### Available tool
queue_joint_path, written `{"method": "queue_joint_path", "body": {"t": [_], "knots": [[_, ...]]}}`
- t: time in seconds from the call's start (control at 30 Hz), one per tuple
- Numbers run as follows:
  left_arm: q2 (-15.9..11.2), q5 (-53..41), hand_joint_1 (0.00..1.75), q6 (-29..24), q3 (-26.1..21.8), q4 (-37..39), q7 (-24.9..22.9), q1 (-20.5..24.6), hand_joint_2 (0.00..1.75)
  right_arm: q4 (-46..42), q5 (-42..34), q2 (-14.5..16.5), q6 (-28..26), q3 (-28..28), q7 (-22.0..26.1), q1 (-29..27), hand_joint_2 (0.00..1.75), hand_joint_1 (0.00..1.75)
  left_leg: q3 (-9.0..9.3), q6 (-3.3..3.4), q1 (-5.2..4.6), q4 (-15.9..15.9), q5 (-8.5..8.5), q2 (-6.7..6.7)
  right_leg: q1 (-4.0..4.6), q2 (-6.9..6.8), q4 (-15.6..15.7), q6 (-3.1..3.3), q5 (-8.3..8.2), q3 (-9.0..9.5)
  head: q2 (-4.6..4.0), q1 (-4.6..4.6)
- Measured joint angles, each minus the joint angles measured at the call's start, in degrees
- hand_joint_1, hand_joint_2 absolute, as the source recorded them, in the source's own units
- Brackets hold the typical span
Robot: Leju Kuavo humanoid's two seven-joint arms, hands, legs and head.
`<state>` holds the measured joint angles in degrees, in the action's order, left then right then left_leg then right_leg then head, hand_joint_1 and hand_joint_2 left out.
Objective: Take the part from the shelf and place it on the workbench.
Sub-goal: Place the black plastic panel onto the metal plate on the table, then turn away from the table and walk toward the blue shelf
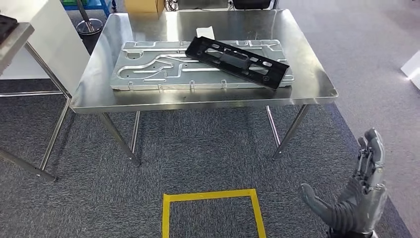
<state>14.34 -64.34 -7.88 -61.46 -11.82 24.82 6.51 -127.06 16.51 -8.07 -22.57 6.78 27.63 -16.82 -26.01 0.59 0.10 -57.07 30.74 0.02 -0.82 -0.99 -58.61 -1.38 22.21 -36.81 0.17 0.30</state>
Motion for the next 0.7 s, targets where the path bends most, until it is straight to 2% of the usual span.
{"method": "queue_joint_path", "body": {"t": [0.03,0.07,0.1,0.17,0.2,0.23,0.27,0.3,0.33,0.37,0.4,0.43,0.47,0.5,0.53,0.57,0.6,0.67,0.7], "knots": [[0.2,0.0,0.0,-0.2,0.0,0.0,0.0,0.1,0.0,0.4,-0.7,0.6,0.3,0.2,0.1,-0.2,0.0,0.0,-0.43,0.52,0.02,0.1,-0.61,0.12,-0.11,0.1,-0.3,-0.34,0.45,-0.29,0.0,-0.11],[0.4,0.1,0.0,-0.4,0.0,0.0,-0.1,0.1,0.0,0.8,-1.5,1.2,0.5,0.4,0.3,-0.4,0.0,0.0,-1.02,1.04,0.06,0.2,-1.34,0.27,-0.22,0.22,-1.4,-0.61,2.1,-0.82,0.0,-0.03],[0.5,0.2,0.0,-0.5,0.0,0.0,-0.1,0.1,0.0,1.3,-2.3,1.8,0.8,0.6,0.4,-0.6,0.0,0.0,-1.77,1.45,0.12,0.3,-2.09,0.43,-0.31,0.35,-3.5,-0.82,4.73,-1.58,0.0,0.07],[0.7,0.3,0.0,-0.7,0.0,0.0,-0.1,0.2,0.0,2.6,-3.7,3.3,1.4,0.9,0.7,-1.0,0.0,0.0,-3.51,1.85,-0.02,0.3,-3.47,0.6,-0.4,0.49,-10.2,-1.16,10.56,-3.28,0.0,0.38],[0.8,0.3,0.0,-0.7,0.0,0.0,-0.1,0.1,0.0,3.4,-4.2,4.0,1.6,1.0,0.8,-1.2,0.0,0.0,-4.41,1.87,-0.1,0.2,-4.14,0.65,-0.44,0.52,-13.4,-1.3,11.87,-3.75,0.0,0.42],[0.8,0.3,0.0,-0.7,0.0,0.0,-0.1,0.1,0.0,4.1,-4.7,4.6,1.8,1.0,0.9,-1.4,0.0,0.0,-5.38,1.82,-0.16,0.0,-4.83,0.67,-0.47,0.53,-15.4,-1.37,11.75,-3.61,0.0,0.42],[0.8,0.3,0.0,-0.8,0.0,0.0,-0.1,0.1,0.0,4.7,-5.3,5.1,2.1,1.0,0.9,-1.6,0.0,0.0,-6.38,1.72,-0.2,-0.1,-5.5,0.68,-0.49,0.54,-15.7,-1.36,10.4,-2.56,0.0,0.43],[0.8,0.3,0.0,-0.8,0.0,0.0,-0.1,0.1,0.0,5.2,-6.0,5.6,2.5,1.0,0.8,-1.7,0.0,0.0,-7.37,1.57,-0.22,-0.3,-6.14,0.68,-0.5,0.56,-14.1,-1.28,8.65,-0.53,0.0,0.43],[0.9,0.4,0.0,-0.9,0.0,0.0,0.0,0.2,0.0,5.8,-7.0,6.2,3.1,1.0,0.6,-1.8,0.0,0.0,-8.23,1.39,-0.23,-0.5,-6.73,0.65,-0.49,0.58,-10.7,-1.1,7.42,2.53,0.0,0.44],[1.0,0.4,0.0,-0.9,0.0,0.0,0.0,0.2,0.0,6.5,-8.2,6.8,3.8,1.0,0.4,-1.8,0.0,0.0,-8.93,1.15,-0.31,-0.8,-7.21,0.6,-0.36,0.62,-6.2,-0.85,7.31,5.98,0.0,0.45],[1.0,0.5,0.0,-0.9,0.0,0.0,0.1,0.2,0.0,7.2,-9.3,7.6,4.7,0.9,0.3,-1.8,0.0,0.0,-9.37,0.86,-0.36,-1.0,-7.66,0.56,-0.21,0.66,-2.0,-0.53,8.02,8.83,0.0,0.41],[1.1,0.5,0.0,-1.0,0.0,0.0,0.1,0.3,0.0,8.3,-10.4,8.4,5.9,0.7,0.2,-1.9,0.0,0.0,-9.64,0.52,-0.37,-1.0,-8.15,0.55,0.0,0.7,1.0,-0.2,8.87,10.71,0.0,0.41],[1.2,0.6,0.0,-1.0,0.0,0.0,0.2,0.3,0.0,9.6,-11.5,9.3,7.2,0.4,0.2,-2.0,0.0,0.0,-9.81,0.13,-0.31,-0.9,-8.66,0.55,0.28,0.73,2.6,0.16,9.38,11.41,0.0,0.37],[1.2,0.6,0.0,-1.0,0.0,0.0,0.2,0.2,0.0,11.2,-12.5,10.3,8.5,0.0,0.1,-2.1,0.0,0.0,-9.95,-0.27,-0.22,-0.8,-9.14,0.55,0.3,0.71,3.0,0.6,9.12,11.21,0.0,0.36],[1.2,0.7,0.0,-1.0,0.0,0.0,0.3,0.2,0.0,13.0,-13.4,11.2,9.9,-0.5,-0.1,-2.2,0.0,0.0,-10.22,-0.65,-0.06,-1.0,-8.97,0.49,0.31,0.6,3.1,1.03,8.48,10.75,0.0,0.43],[1.2,0.7,0.0,-1.0,0.0,0.0,0.3,0.1,0.0,14.8,-14.1,12.1,11.3,-1.0,-0.3,-2.2,0.0,0.0,-10.67,-0.96,0.06,-1.8,-7.73,0.42,0.26,0.5,3.2,1.54,7.82,10.19,0.0,0.39],[1.1,0.6,0.0,-1.0,0.0,0.0,0.3,0.0,0.0,16.6,-14.6,13.0,12.5,-1.3,-0.6,-2.2,0.0,0.0,-11.37,-1.19,0.11,-3.7,-5.36,0.35,0.15,0.4,3.3,1.98,7.1,9.46,-0.01,0.3],[1.1,0.6,0.0,-1.0,0.0,0.0,0.3,-0.1,0.0,20.7,-15.4,14.6,14.9,-2.1,-0.9,-2.1,0.0,0.0,-13.04,-1.48,0.21,-10.2,0.78,0.31,0.26,0.3,3.2,2.5,5.8,7.77,-0.01,0.05],[1.1,0.6,0.0,-1.0,0.0,0.0,0.3,-0.2,0.0,22.6,-15.6,15.2,15.9,-2.5,-0.9,-2.0,0.0,0.0,-13.61,-1.58,0.21,-13.9,2.74,0.31,0.35,0.27,3.1,2.54,5.12,6.81,-0.01,-0.01]]}}
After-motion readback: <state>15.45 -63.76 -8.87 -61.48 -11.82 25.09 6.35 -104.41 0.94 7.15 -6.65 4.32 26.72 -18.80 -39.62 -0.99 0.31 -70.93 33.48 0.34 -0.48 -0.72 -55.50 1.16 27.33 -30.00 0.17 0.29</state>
